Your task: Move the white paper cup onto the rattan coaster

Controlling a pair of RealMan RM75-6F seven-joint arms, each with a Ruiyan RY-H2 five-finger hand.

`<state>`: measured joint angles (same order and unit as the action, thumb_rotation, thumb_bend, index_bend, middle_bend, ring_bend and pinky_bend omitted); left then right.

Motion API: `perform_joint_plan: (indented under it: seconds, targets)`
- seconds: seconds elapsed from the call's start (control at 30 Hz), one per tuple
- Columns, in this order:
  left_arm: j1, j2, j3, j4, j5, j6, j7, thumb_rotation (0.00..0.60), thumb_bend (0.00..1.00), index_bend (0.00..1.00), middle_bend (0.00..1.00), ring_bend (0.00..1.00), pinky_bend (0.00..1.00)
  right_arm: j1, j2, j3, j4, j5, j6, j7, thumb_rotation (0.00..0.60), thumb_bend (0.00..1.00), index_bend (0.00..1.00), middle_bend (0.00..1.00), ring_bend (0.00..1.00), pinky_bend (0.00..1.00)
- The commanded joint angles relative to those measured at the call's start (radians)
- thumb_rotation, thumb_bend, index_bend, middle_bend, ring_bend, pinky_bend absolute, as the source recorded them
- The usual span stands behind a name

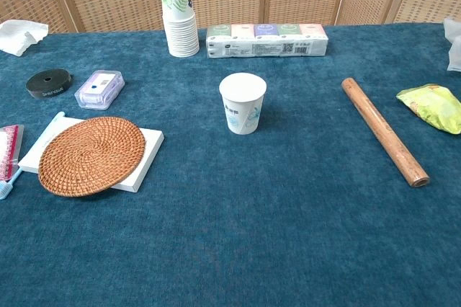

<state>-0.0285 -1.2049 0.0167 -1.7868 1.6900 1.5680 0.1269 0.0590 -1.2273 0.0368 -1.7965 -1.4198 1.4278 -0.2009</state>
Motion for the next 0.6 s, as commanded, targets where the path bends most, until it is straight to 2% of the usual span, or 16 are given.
perform_joint_plan:
  seconds: [0.03, 0.27, 0.6]
  targets:
    - [-0.005, -0.004, -0.002, 0.002, -0.007, -0.009, 0.001, 0.556, 0.45, 0.08, 0.00, 0.00, 0.00, 0.006, -0.003, 0.007, -0.003, 0.007, -0.006, -0.006, 0.600, 0.40, 0.00, 0.00, 0.00, 0.00]
    - [-0.011, -0.005, -0.013, 0.008, -0.032, -0.015, -0.005, 0.550, 0.45, 0.04, 0.00, 0.00, 0.00, 0.018, -0.007, 0.015, 0.001, 0.001, -0.014, 0.021, 0.600, 0.40, 0.00, 0.00, 0.00, 0.00]
    - [-0.022, 0.050, -0.003, -0.055, 0.005, -0.014, -0.021, 0.550, 0.45, 0.03, 0.00, 0.00, 0.00, 0.078, 0.010, 0.048, -0.012, -0.046, -0.068, 0.191, 0.600, 0.40, 0.00, 0.00, 0.00, 0.00]
